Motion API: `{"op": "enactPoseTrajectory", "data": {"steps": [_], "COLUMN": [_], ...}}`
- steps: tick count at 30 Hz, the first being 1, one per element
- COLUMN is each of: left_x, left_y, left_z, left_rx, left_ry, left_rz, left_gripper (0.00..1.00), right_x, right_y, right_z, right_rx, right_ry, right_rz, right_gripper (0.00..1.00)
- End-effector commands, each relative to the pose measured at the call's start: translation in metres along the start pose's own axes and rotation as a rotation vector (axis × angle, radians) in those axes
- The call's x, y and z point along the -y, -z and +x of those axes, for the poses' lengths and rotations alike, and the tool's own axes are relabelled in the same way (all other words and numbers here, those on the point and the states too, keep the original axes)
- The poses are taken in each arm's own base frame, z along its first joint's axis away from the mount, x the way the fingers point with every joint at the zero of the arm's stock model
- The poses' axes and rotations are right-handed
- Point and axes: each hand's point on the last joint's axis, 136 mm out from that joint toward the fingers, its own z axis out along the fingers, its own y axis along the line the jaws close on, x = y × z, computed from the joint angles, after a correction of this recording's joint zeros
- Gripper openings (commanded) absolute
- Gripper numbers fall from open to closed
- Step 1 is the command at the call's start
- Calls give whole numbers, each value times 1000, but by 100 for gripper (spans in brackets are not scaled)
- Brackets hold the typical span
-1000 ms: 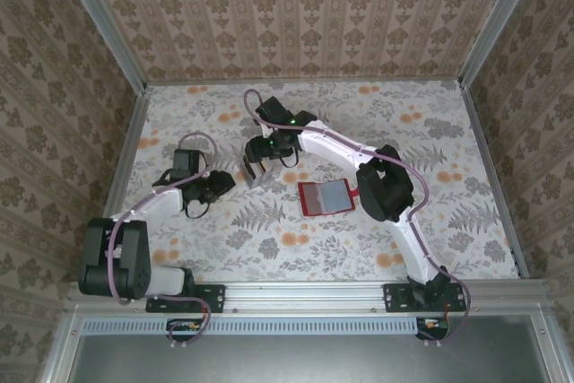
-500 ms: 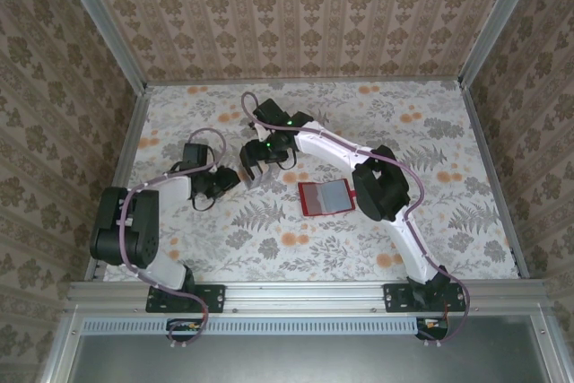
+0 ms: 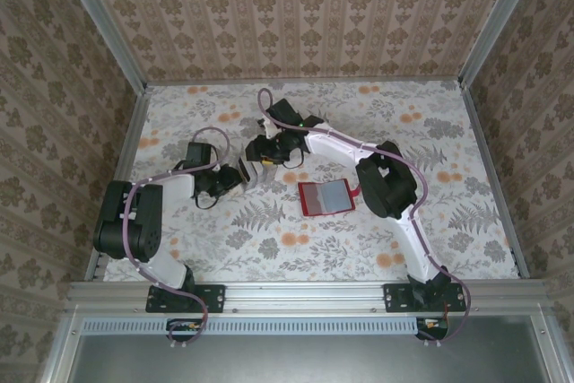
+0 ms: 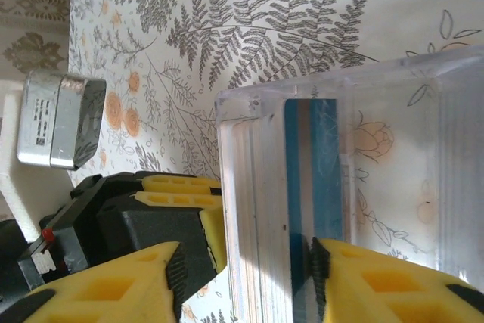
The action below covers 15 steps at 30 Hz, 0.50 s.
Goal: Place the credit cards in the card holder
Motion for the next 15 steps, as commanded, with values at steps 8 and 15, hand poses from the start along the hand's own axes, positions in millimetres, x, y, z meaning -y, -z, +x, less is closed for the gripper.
{"op": "enactPoseTrajectory", "data": {"steps": [8,15], "left_x": [5,8], "left_y": [-4,-7], "left_z": [-2,3], "left_rx": [-13,-31], "left_ry": [-18,-50], "left_rz": [10,-17], "left_gripper": [20,20], "right_x": [-20,-25], "right_y": [17,22], "right_z": [-3,-3], "right_rx": [20,38], "right_ry": [10,9], "right_rz": [-81,-125], "right_gripper": [33,30]}}
